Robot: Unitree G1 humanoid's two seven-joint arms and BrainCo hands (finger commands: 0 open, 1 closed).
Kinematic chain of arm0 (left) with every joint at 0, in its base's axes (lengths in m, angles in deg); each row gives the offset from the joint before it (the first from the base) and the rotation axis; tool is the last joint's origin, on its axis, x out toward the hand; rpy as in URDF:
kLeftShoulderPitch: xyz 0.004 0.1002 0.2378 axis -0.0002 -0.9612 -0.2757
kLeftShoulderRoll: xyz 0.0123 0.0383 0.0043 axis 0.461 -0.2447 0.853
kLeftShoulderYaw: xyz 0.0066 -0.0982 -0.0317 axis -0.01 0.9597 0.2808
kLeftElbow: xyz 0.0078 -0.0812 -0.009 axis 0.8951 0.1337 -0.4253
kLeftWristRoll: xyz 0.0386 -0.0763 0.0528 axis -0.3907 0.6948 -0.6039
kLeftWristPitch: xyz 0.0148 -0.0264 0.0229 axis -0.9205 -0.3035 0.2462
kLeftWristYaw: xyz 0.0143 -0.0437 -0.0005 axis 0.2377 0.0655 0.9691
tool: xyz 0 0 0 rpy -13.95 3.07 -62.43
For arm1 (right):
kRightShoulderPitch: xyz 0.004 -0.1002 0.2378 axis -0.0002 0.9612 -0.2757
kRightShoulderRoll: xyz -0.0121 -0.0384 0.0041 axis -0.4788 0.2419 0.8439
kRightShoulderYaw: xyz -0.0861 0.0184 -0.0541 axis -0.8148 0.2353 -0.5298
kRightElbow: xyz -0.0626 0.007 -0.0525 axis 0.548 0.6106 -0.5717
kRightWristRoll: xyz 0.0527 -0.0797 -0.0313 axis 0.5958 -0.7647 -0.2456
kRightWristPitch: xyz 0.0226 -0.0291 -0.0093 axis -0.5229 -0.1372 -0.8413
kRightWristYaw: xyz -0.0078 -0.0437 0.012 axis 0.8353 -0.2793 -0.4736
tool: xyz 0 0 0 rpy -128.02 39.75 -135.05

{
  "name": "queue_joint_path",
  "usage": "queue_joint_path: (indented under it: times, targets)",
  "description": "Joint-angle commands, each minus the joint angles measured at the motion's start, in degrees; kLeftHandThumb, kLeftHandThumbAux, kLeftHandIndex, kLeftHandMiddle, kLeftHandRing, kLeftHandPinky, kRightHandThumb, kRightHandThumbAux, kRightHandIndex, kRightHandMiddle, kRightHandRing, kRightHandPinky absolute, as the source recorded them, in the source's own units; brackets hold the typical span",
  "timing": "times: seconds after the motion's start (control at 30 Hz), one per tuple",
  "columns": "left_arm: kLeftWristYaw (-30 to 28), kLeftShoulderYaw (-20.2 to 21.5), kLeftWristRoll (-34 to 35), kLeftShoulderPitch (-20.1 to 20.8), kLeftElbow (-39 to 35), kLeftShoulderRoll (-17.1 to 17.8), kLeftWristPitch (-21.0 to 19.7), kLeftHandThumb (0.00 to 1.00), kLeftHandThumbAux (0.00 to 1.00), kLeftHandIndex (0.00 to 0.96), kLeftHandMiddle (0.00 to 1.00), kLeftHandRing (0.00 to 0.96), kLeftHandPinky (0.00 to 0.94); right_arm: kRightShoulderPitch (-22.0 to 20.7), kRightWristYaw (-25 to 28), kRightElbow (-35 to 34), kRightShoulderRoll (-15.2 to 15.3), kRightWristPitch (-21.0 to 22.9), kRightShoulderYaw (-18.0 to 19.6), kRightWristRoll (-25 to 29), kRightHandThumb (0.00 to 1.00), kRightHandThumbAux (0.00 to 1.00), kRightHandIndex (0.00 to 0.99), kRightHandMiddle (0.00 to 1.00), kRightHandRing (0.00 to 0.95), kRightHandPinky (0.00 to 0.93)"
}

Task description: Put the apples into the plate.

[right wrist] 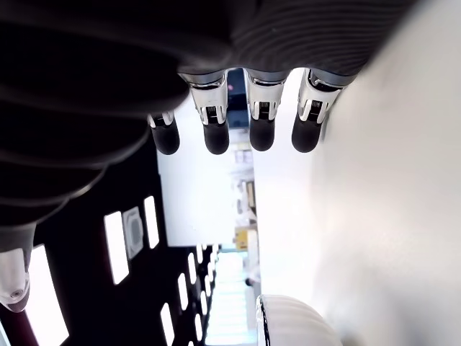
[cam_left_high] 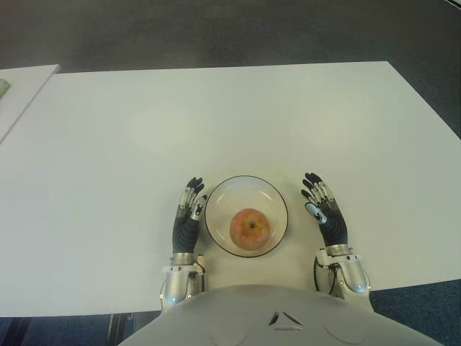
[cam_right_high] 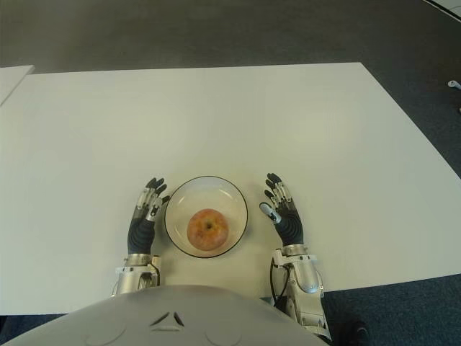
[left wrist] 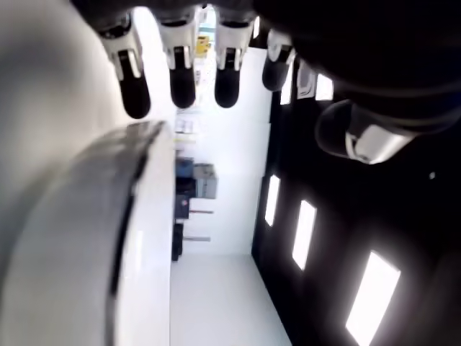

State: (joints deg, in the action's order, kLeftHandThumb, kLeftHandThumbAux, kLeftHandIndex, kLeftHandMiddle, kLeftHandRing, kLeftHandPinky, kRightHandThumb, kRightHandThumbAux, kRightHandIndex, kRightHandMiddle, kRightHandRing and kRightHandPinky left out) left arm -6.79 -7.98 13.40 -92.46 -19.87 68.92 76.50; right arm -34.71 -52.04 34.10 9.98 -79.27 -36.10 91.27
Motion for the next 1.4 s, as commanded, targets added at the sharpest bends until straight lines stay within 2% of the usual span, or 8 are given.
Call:
queue_joint_path:
  times: [0.03,0.17,0.33,0.87,1.4]
  targets:
    - [1.54,1.49,-0.55,0.41,6.71,-1.17,0.23,0.101,0.367,0.175,0.179,0.165,0.227,1.61,-0.17,1.56,0.36,2.22,0.16,-0.75,0.074,0.506,0.0,0.0,0.0,0.0]
    - [2.93,1.7,-2.05,0.59,7.03,-1.33,2.3,0.105,0.368,0.185,0.197,0.182,0.232,1.66,-0.29,1.56,0.26,2.33,-0.01,-1.24,0.067,0.51,0.0,0.0,0.0,0.0]
    - [4.06,1.77,-3.18,0.48,6.59,-1.14,3.05,0.101,0.369,0.18,0.205,0.193,0.239,1.72,-0.89,1.11,0.01,3.04,-0.38,-2.09,0.068,0.502,0.0,0.0,0.0,0.0]
    - [3.57,1.4,-1.42,-0.26,5.31,-1.29,3.23,0.112,0.374,0.146,0.165,0.157,0.201,1.96,-1.61,1.09,-1.53,2.83,-0.82,-1.17,0.073,0.474,0.01,0.0,0.0,0.0]
    - [3.98,2.01,-2.8,-2.27,2.19,-0.74,2.22,0.112,0.376,0.079,0.112,0.116,0.178,2.67,-1.21,1.09,-2.6,2.1,-1.57,-0.44,0.073,0.467,0.015,0.0,0.0,0.0]
